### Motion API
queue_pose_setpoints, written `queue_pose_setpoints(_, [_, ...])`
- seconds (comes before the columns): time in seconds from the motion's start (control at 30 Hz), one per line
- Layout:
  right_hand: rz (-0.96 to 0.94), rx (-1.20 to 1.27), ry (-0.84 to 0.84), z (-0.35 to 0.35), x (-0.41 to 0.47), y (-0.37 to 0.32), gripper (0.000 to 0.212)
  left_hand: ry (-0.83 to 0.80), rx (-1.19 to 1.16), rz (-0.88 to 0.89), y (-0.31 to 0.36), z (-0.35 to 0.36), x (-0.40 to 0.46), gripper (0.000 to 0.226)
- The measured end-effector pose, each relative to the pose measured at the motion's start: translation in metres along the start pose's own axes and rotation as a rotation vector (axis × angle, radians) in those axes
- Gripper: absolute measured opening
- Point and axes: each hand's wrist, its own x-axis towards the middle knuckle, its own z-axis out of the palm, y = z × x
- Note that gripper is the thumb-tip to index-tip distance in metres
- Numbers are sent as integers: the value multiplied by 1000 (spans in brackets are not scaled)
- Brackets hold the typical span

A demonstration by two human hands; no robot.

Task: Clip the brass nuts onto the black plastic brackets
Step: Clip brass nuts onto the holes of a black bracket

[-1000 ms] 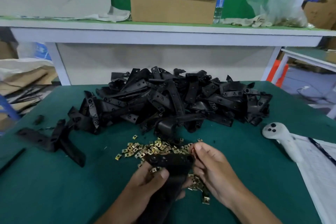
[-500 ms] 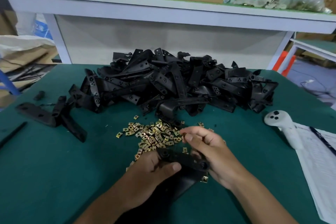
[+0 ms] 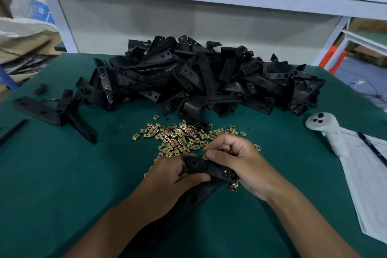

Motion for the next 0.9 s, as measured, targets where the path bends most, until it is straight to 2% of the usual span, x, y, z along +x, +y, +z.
queue_pose_setpoints(0.1, [-3, 1, 14, 1, 0, 0, 10, 1, 0, 31, 2, 0, 0, 16])
queue_pose_setpoints(0.2, [3, 9, 20, 1, 0, 1, 4, 5, 13, 29, 1, 0, 1, 23])
queue_pose_setpoints(0.43, [-3, -29, 25, 2, -2, -1, 5, 22, 33, 38, -2, 2, 1, 34])
queue_pose_setpoints(0.5, [-20, -72, 29, 0, -2, -1, 5, 50, 53, 50, -2, 2, 2, 32])
queue_pose_setpoints(0.6, [-50, -115, 30, 0, -4, -2, 1, 68, 19, 75, 0, 4, 1, 15])
queue_pose_setpoints(0.7, [-98, -115, 44, -1, -4, -3, 8, 82, -15, 88, 2, 4, 0, 29])
queue_pose_setpoints(0.9, [-161, -175, 6, 4, -5, 0, 4, 131, 7, 116, 2, 1, 1, 21])
